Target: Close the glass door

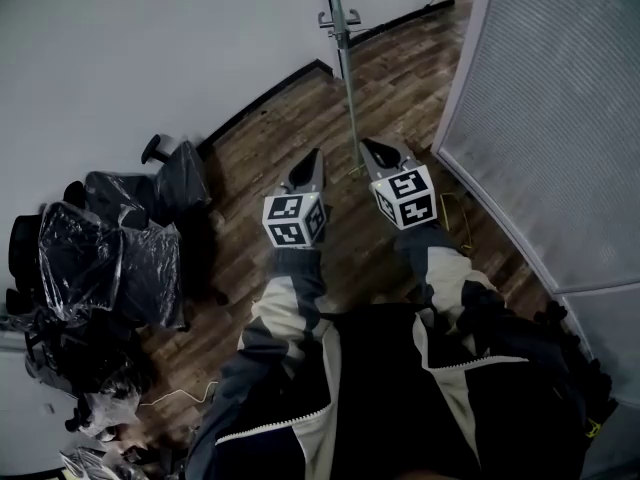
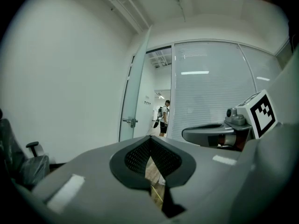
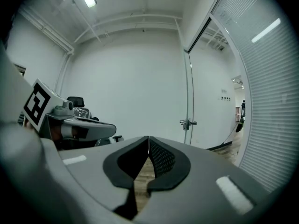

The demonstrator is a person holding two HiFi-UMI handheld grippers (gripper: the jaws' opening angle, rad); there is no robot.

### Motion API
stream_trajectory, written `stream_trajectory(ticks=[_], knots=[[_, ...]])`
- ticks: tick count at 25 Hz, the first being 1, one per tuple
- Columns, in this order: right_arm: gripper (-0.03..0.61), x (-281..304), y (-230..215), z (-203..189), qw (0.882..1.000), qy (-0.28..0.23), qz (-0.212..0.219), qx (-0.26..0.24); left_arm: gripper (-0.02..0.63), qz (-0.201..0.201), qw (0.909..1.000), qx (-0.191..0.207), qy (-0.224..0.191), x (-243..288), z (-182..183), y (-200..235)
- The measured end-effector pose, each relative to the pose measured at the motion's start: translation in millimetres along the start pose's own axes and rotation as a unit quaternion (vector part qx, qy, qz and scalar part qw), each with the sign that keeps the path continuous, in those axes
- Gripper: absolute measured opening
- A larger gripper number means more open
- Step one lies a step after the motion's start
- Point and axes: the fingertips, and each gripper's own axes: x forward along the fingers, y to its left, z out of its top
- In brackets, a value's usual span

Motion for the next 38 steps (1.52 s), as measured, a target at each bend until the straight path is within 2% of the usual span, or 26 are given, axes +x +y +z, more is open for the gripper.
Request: stream_trajectory(ticks=[8,12,20,27,33,38], knots=[[0.009,75,-34,11,1.000,0.003,0.014,-0.001,0.003,0.018,0.9998,0.004,-0.001,56,13,48],[0.009,123,-36,16,1.000,0.008,0.007,-0.005,0.003,0.015,0.9999,-0.001,-0.005,81,17,94],[0.011,229,-49,40,0.999,0.012,-0.050,-0.004,0.003,-0.038,0.9993,-0.003,-0.007,148,38,190],[0.011,304,-56,61,0.994,0.014,-0.105,0.006,0.003,-0.084,0.9964,0.007,0.008,197,50,261],[0.012,344,-73,66,0.992,0.022,-0.121,0.004,0.003,-0.105,0.9944,0.010,0.011,232,52,286],[0.012,364,-105,76,0.992,0.016,-0.126,0.003,0.003,-0.115,0.9932,0.014,0.012,270,58,283]])
